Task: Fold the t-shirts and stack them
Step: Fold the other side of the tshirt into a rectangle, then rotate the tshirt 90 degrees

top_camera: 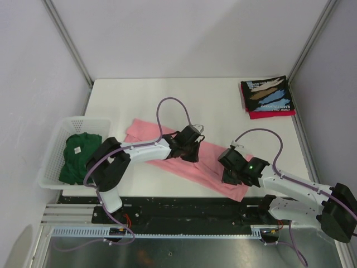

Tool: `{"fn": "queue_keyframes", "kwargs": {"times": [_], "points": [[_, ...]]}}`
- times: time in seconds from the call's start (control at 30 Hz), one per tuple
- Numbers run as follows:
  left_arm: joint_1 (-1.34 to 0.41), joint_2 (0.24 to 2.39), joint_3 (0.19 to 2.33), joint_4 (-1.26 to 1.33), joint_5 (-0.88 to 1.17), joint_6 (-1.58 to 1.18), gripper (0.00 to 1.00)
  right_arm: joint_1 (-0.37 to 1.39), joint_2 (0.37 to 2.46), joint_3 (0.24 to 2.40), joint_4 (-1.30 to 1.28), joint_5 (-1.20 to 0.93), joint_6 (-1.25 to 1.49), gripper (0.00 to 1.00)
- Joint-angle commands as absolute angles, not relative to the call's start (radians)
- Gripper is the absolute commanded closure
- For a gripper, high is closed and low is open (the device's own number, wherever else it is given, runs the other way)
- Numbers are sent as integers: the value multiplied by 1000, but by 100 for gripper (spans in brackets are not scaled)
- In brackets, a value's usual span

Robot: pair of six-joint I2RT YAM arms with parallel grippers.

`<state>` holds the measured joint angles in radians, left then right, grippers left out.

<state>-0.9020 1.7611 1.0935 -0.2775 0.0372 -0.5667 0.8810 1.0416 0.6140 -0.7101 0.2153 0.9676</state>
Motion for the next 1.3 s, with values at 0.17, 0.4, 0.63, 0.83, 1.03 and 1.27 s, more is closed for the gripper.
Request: {"fn": "queue_keyframes", "kwargs": {"times": [0.17, 0.4, 0.63, 0.83, 1.03, 1.27], "points": [[-899, 1786, 1142, -277, 35, -538, 87, 875, 1040, 621, -737, 316, 981, 91], [-895, 1782, 1162, -285, 7, -517, 68, 877, 1062, 599, -713, 302, 989, 80], [-880, 1715, 1188, -313, -32, -498, 44, 847, 993, 598, -735, 295, 980, 72], [-904, 1668, 1171, -316, 82, -509, 58, 819, 860, 598, -762, 269, 1005, 71], [-965, 1741, 1175, -295, 177, -535, 75, 822, 860, 591, -703, 220, 1030, 73], [-974, 1814, 1128, -264, 171, -569, 82, 852, 932, 438, -502, 99, 1102, 75]]}}
